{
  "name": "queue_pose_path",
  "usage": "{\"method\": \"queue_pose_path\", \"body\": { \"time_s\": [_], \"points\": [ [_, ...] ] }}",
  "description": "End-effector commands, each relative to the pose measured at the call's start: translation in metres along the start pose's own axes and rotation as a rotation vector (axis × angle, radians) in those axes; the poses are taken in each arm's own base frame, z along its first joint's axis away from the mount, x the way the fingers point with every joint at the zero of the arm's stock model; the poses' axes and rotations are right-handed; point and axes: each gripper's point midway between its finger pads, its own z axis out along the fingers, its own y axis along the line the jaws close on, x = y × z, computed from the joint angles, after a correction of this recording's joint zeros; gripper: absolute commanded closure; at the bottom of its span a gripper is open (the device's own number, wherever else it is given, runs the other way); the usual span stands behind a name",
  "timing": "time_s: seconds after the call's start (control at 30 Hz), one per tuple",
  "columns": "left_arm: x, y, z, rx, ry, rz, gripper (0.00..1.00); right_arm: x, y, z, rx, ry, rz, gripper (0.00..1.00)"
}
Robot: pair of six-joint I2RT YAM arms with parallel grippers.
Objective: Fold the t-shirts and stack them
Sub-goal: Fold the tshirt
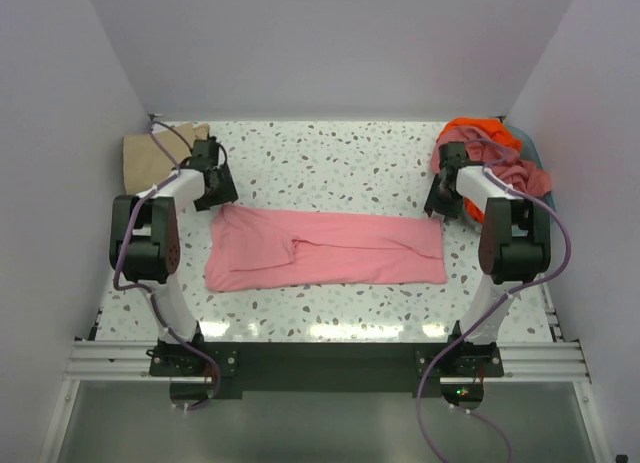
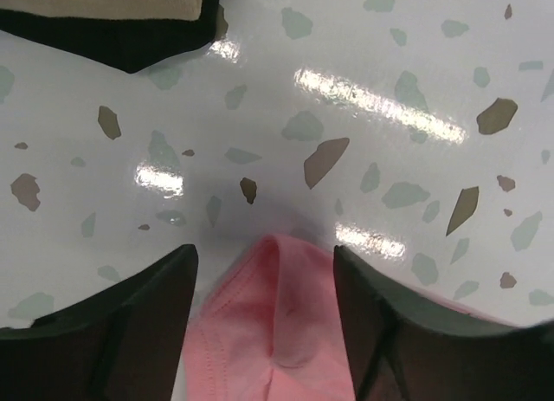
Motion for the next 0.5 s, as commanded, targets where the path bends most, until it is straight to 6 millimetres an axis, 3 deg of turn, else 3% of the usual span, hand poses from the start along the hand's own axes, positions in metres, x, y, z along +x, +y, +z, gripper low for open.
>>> {"method": "queue_pose_path", "body": {
  "time_s": [0.0, 0.1, 0.23, 0.33, 0.37, 0.47],
  "points": [
    [-0.047, -0.009, -0.035, 0.06, -0.134, -0.031, 0.27, -0.022, 0.007, -0.02, -0.051, -0.055, 0.0, 0.51],
    [-0.054, -0.012, -0.052, 0.073, -0.154, -0.03, 0.17, -0.028, 0.007, -0.034, -0.067, -0.083, 0.002, 0.41],
    [-0.046, -0.015, -0.073, 0.076, -0.15, -0.021, 0.12, -0.031, 0.005, -0.054, -0.087, -0.124, 0.001, 0.28],
    [-0.019, -0.025, -0.084, 0.093, -0.119, 0.01, 0.09, -0.026, 0.01, -0.07, -0.138, -0.144, -0.008, 0.26],
    [0.001, -0.032, -0.087, 0.105, -0.085, 0.034, 0.08, -0.024, 0.012, -0.073, -0.147, -0.146, -0.017, 0.26],
    [0.037, -0.051, -0.09, 0.143, -0.021, 0.076, 0.07, -0.009, 0.021, -0.079, -0.186, -0.13, -0.055, 0.26]
  ]
}}
